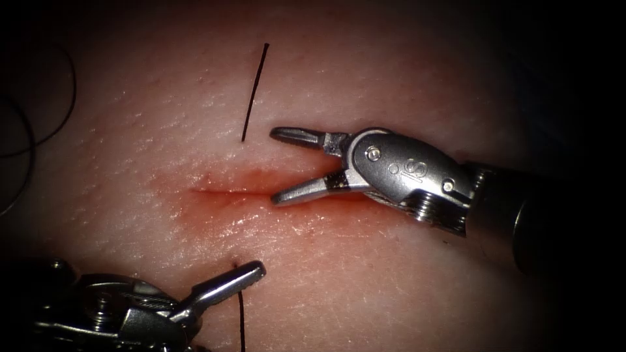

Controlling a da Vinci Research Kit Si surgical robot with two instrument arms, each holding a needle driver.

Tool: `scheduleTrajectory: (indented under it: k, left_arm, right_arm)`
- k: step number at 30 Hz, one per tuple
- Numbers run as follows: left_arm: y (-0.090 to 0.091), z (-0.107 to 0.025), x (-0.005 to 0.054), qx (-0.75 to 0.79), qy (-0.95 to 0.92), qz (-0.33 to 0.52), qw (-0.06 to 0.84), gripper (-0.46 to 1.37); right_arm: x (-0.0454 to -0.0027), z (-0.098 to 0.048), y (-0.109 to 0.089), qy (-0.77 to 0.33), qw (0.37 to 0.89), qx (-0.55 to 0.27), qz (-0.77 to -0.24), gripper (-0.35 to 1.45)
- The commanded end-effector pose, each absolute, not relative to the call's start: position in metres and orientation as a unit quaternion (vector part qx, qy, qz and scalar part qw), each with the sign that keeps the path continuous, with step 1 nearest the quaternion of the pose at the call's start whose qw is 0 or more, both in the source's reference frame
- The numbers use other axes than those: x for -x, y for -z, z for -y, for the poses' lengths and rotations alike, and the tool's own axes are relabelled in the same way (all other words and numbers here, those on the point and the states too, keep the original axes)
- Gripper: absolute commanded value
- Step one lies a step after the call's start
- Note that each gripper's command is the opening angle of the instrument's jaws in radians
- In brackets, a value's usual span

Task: Wound Closure
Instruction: Grab a working length of suture with the left gripper

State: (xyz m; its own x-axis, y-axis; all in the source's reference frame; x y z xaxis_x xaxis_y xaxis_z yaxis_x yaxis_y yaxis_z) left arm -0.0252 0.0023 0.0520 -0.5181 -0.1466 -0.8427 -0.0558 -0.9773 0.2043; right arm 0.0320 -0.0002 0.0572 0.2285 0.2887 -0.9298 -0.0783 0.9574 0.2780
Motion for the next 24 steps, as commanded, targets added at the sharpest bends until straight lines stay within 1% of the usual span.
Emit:
scheduleTrajectory:
  k: [1,2,3,5,6,8,9,16,18,22,24]
  left_arm:
    - [-0.0521,-0.0023,0.0254,-0.49,0.865,0.107,0.033,0.92]
    - [-0.0522,-0.0023,0.0255,-0.489,0.864,0.109,0.036,0.9]
    - [-0.0522,-0.0022,0.0256,-0.489,0.864,0.113,0.041,0.83]
    - [-0.0523,-0.0021,0.0258,-0.49,0.862,0.117,0.05,0.6]
    - [-0.0523,-0.002,0.0258,-0.492,0.861,0.118,0.054,0.36]
    - [-0.0523,-0.002,0.0259,-0.501,0.854,0.121,0.071,-0.23]
    - [-0.0522,-0.0022,0.0259,-0.505,0.851,0.12,0.076,-0.35]
    - [-0.0522,-0.0033,0.0251,-0.533,0.834,0.108,0.096,-0.35]
    - [-0.0524,-0.0035,0.0249,-0.537,0.831,0.105,0.098,-0.35]
    - [-0.0529,-0.0039,0.0248,-0.543,0.828,0.101,0.1,-0.35]
    - [-0.0532,-0.0043,0.0247,-0.541,0.829,0.101,0.099,-0.35]
  right_arm:
    - [-0.0321,0.0002,-0.0572,-0.118,0.779,-0.086,-0.61,0.92]
    - [-0.0321,0.0002,-0.0572,-0.118,0.779,-0.086,-0.61,0.92]
    - [-0.0321,0.0002,-0.0572,-0.118,0.779,-0.086,-0.61,0.92]
    - [-0.0321,0.0002,-0.0572,-0.118,0.779,-0.086,-0.61,0.92]
    - [-0.0321,0.0002,-0.0572,-0.118,0.779,-0.086,-0.61,0.92]
    - [-0.0321,0.0001,-0.0572,-0.118,0.779,-0.086,-0.61,0.92]
    - [-0.0321,0.0001,-0.0572,-0.118,0.779,-0.086,-0.61,0.92]
    - [-0.032,0.0001,-0.0573,-0.118,0.779,-0.086,-0.61,0.93]
    - [-0.0319,0.0001,-0.0574,-0.118,0.779,-0.086,-0.61,0.98]
    - [-0.0318,0.0003,-0.0572,-0.11,0.776,-0.093,-0.614,1.02]
    - [-0.0319,0.0006,-0.057,-0.097,0.771,-0.094,-0.622,1.09]
